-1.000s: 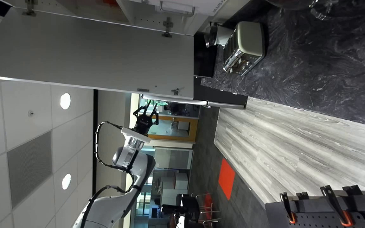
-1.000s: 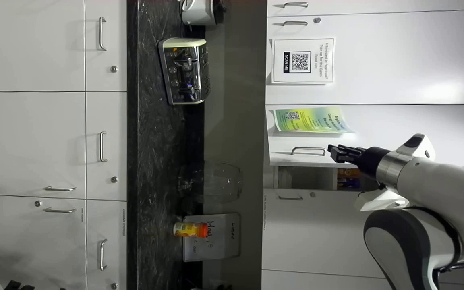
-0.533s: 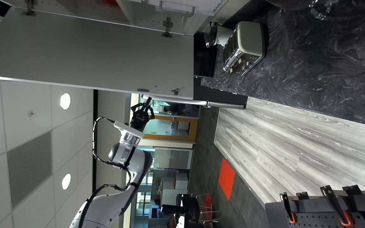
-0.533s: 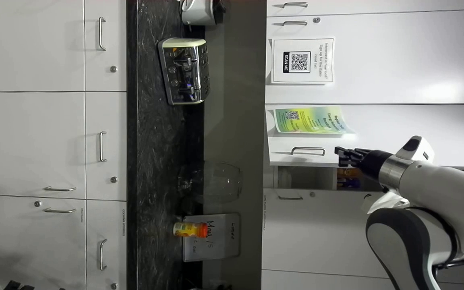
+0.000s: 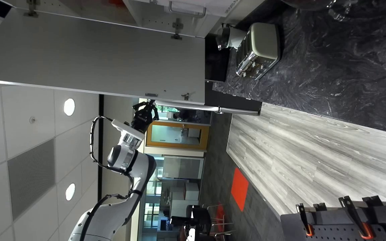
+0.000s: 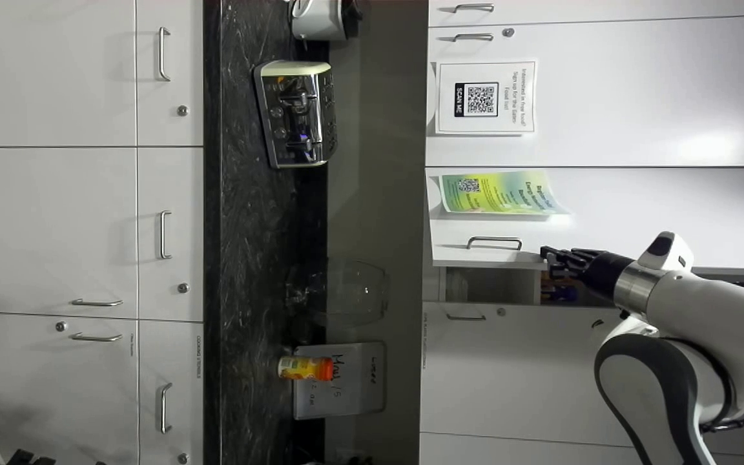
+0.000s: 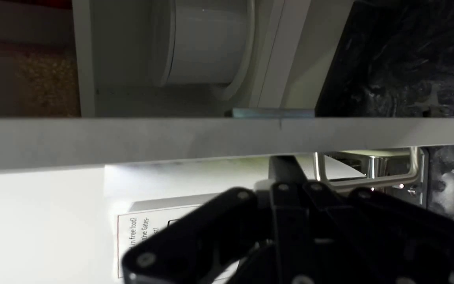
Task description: Close the open cupboard
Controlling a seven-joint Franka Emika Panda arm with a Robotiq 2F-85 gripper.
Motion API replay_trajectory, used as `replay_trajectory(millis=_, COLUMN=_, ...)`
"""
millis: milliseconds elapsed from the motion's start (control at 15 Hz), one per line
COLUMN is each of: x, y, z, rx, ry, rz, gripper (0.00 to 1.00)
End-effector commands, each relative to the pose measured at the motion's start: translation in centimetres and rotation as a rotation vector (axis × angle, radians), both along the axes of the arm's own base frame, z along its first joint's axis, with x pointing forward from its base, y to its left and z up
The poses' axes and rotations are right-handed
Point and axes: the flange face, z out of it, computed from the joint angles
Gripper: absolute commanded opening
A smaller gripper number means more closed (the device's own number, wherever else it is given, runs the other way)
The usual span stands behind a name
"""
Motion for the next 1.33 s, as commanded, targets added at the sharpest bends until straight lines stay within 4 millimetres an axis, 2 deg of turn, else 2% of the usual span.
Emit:
replay_trajectory(millis=0, x=0.0, y=-1.8, z=1.7, rx=-0.003, ry=-0.002, rz=-0.011, gripper=0.0)
replay_trajectory(millis=400, x=-0.4, y=-5.3, z=3.0, rx=0.011, ry=-0.045, rz=-0.101, gripper=0.0)
replay_trajectory(millis=667, x=0.2, y=-8.0, z=3.5, rx=0.041, ry=-0.071, rz=-0.148, gripper=0.0)
replay_trajectory(millis=1000, x=2.3, y=-11.5, z=3.1, rx=0.126, ry=-0.136, rz=-0.213, gripper=0.0)
replay_trajectory(millis=1267, x=5.0, y=-13.9, z=1.9, rx=0.241, ry=-0.22, rz=-0.283, gripper=0.0)
